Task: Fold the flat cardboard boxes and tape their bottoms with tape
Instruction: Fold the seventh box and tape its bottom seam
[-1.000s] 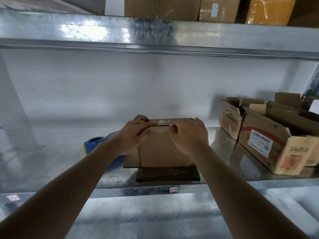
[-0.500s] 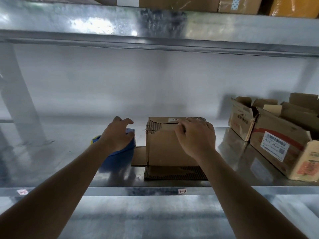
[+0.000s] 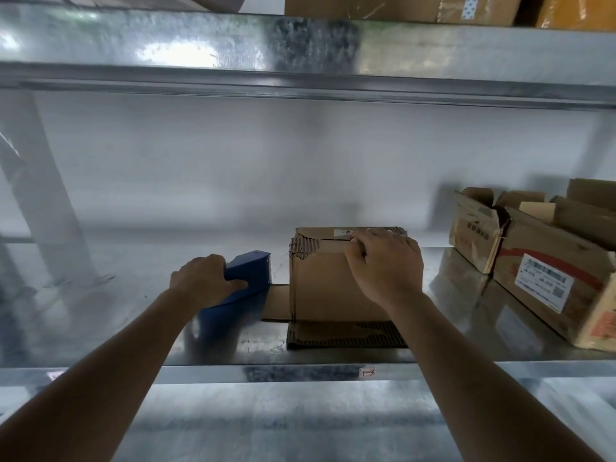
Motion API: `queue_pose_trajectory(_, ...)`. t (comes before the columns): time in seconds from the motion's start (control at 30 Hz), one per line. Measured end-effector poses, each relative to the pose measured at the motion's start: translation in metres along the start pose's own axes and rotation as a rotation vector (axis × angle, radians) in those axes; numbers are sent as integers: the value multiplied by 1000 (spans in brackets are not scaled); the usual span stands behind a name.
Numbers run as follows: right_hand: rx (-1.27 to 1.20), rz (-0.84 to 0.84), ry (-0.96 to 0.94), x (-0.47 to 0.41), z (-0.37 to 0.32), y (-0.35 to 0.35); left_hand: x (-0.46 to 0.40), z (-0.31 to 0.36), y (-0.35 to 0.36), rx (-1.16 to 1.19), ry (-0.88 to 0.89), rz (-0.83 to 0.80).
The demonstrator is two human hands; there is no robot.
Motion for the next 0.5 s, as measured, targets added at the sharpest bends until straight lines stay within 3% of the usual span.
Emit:
queue_pose_trajectory(0.27,40,-57,9,1,-6,-9,11,-7,-20,462,149,211)
queue_pose_trajectory(0.5,109,-69,-61,0,-8,-16,25,1,-64,862,515,165)
Point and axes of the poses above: each hand's wrist, its own x-axis away from the middle knuckle, its own y-axis out of the palm, z = x × y, the point moved 2 cm from there along -x, towards the middle knuckle, and after that the axes turned 10 degrees about -z, right-handed, at the moved point
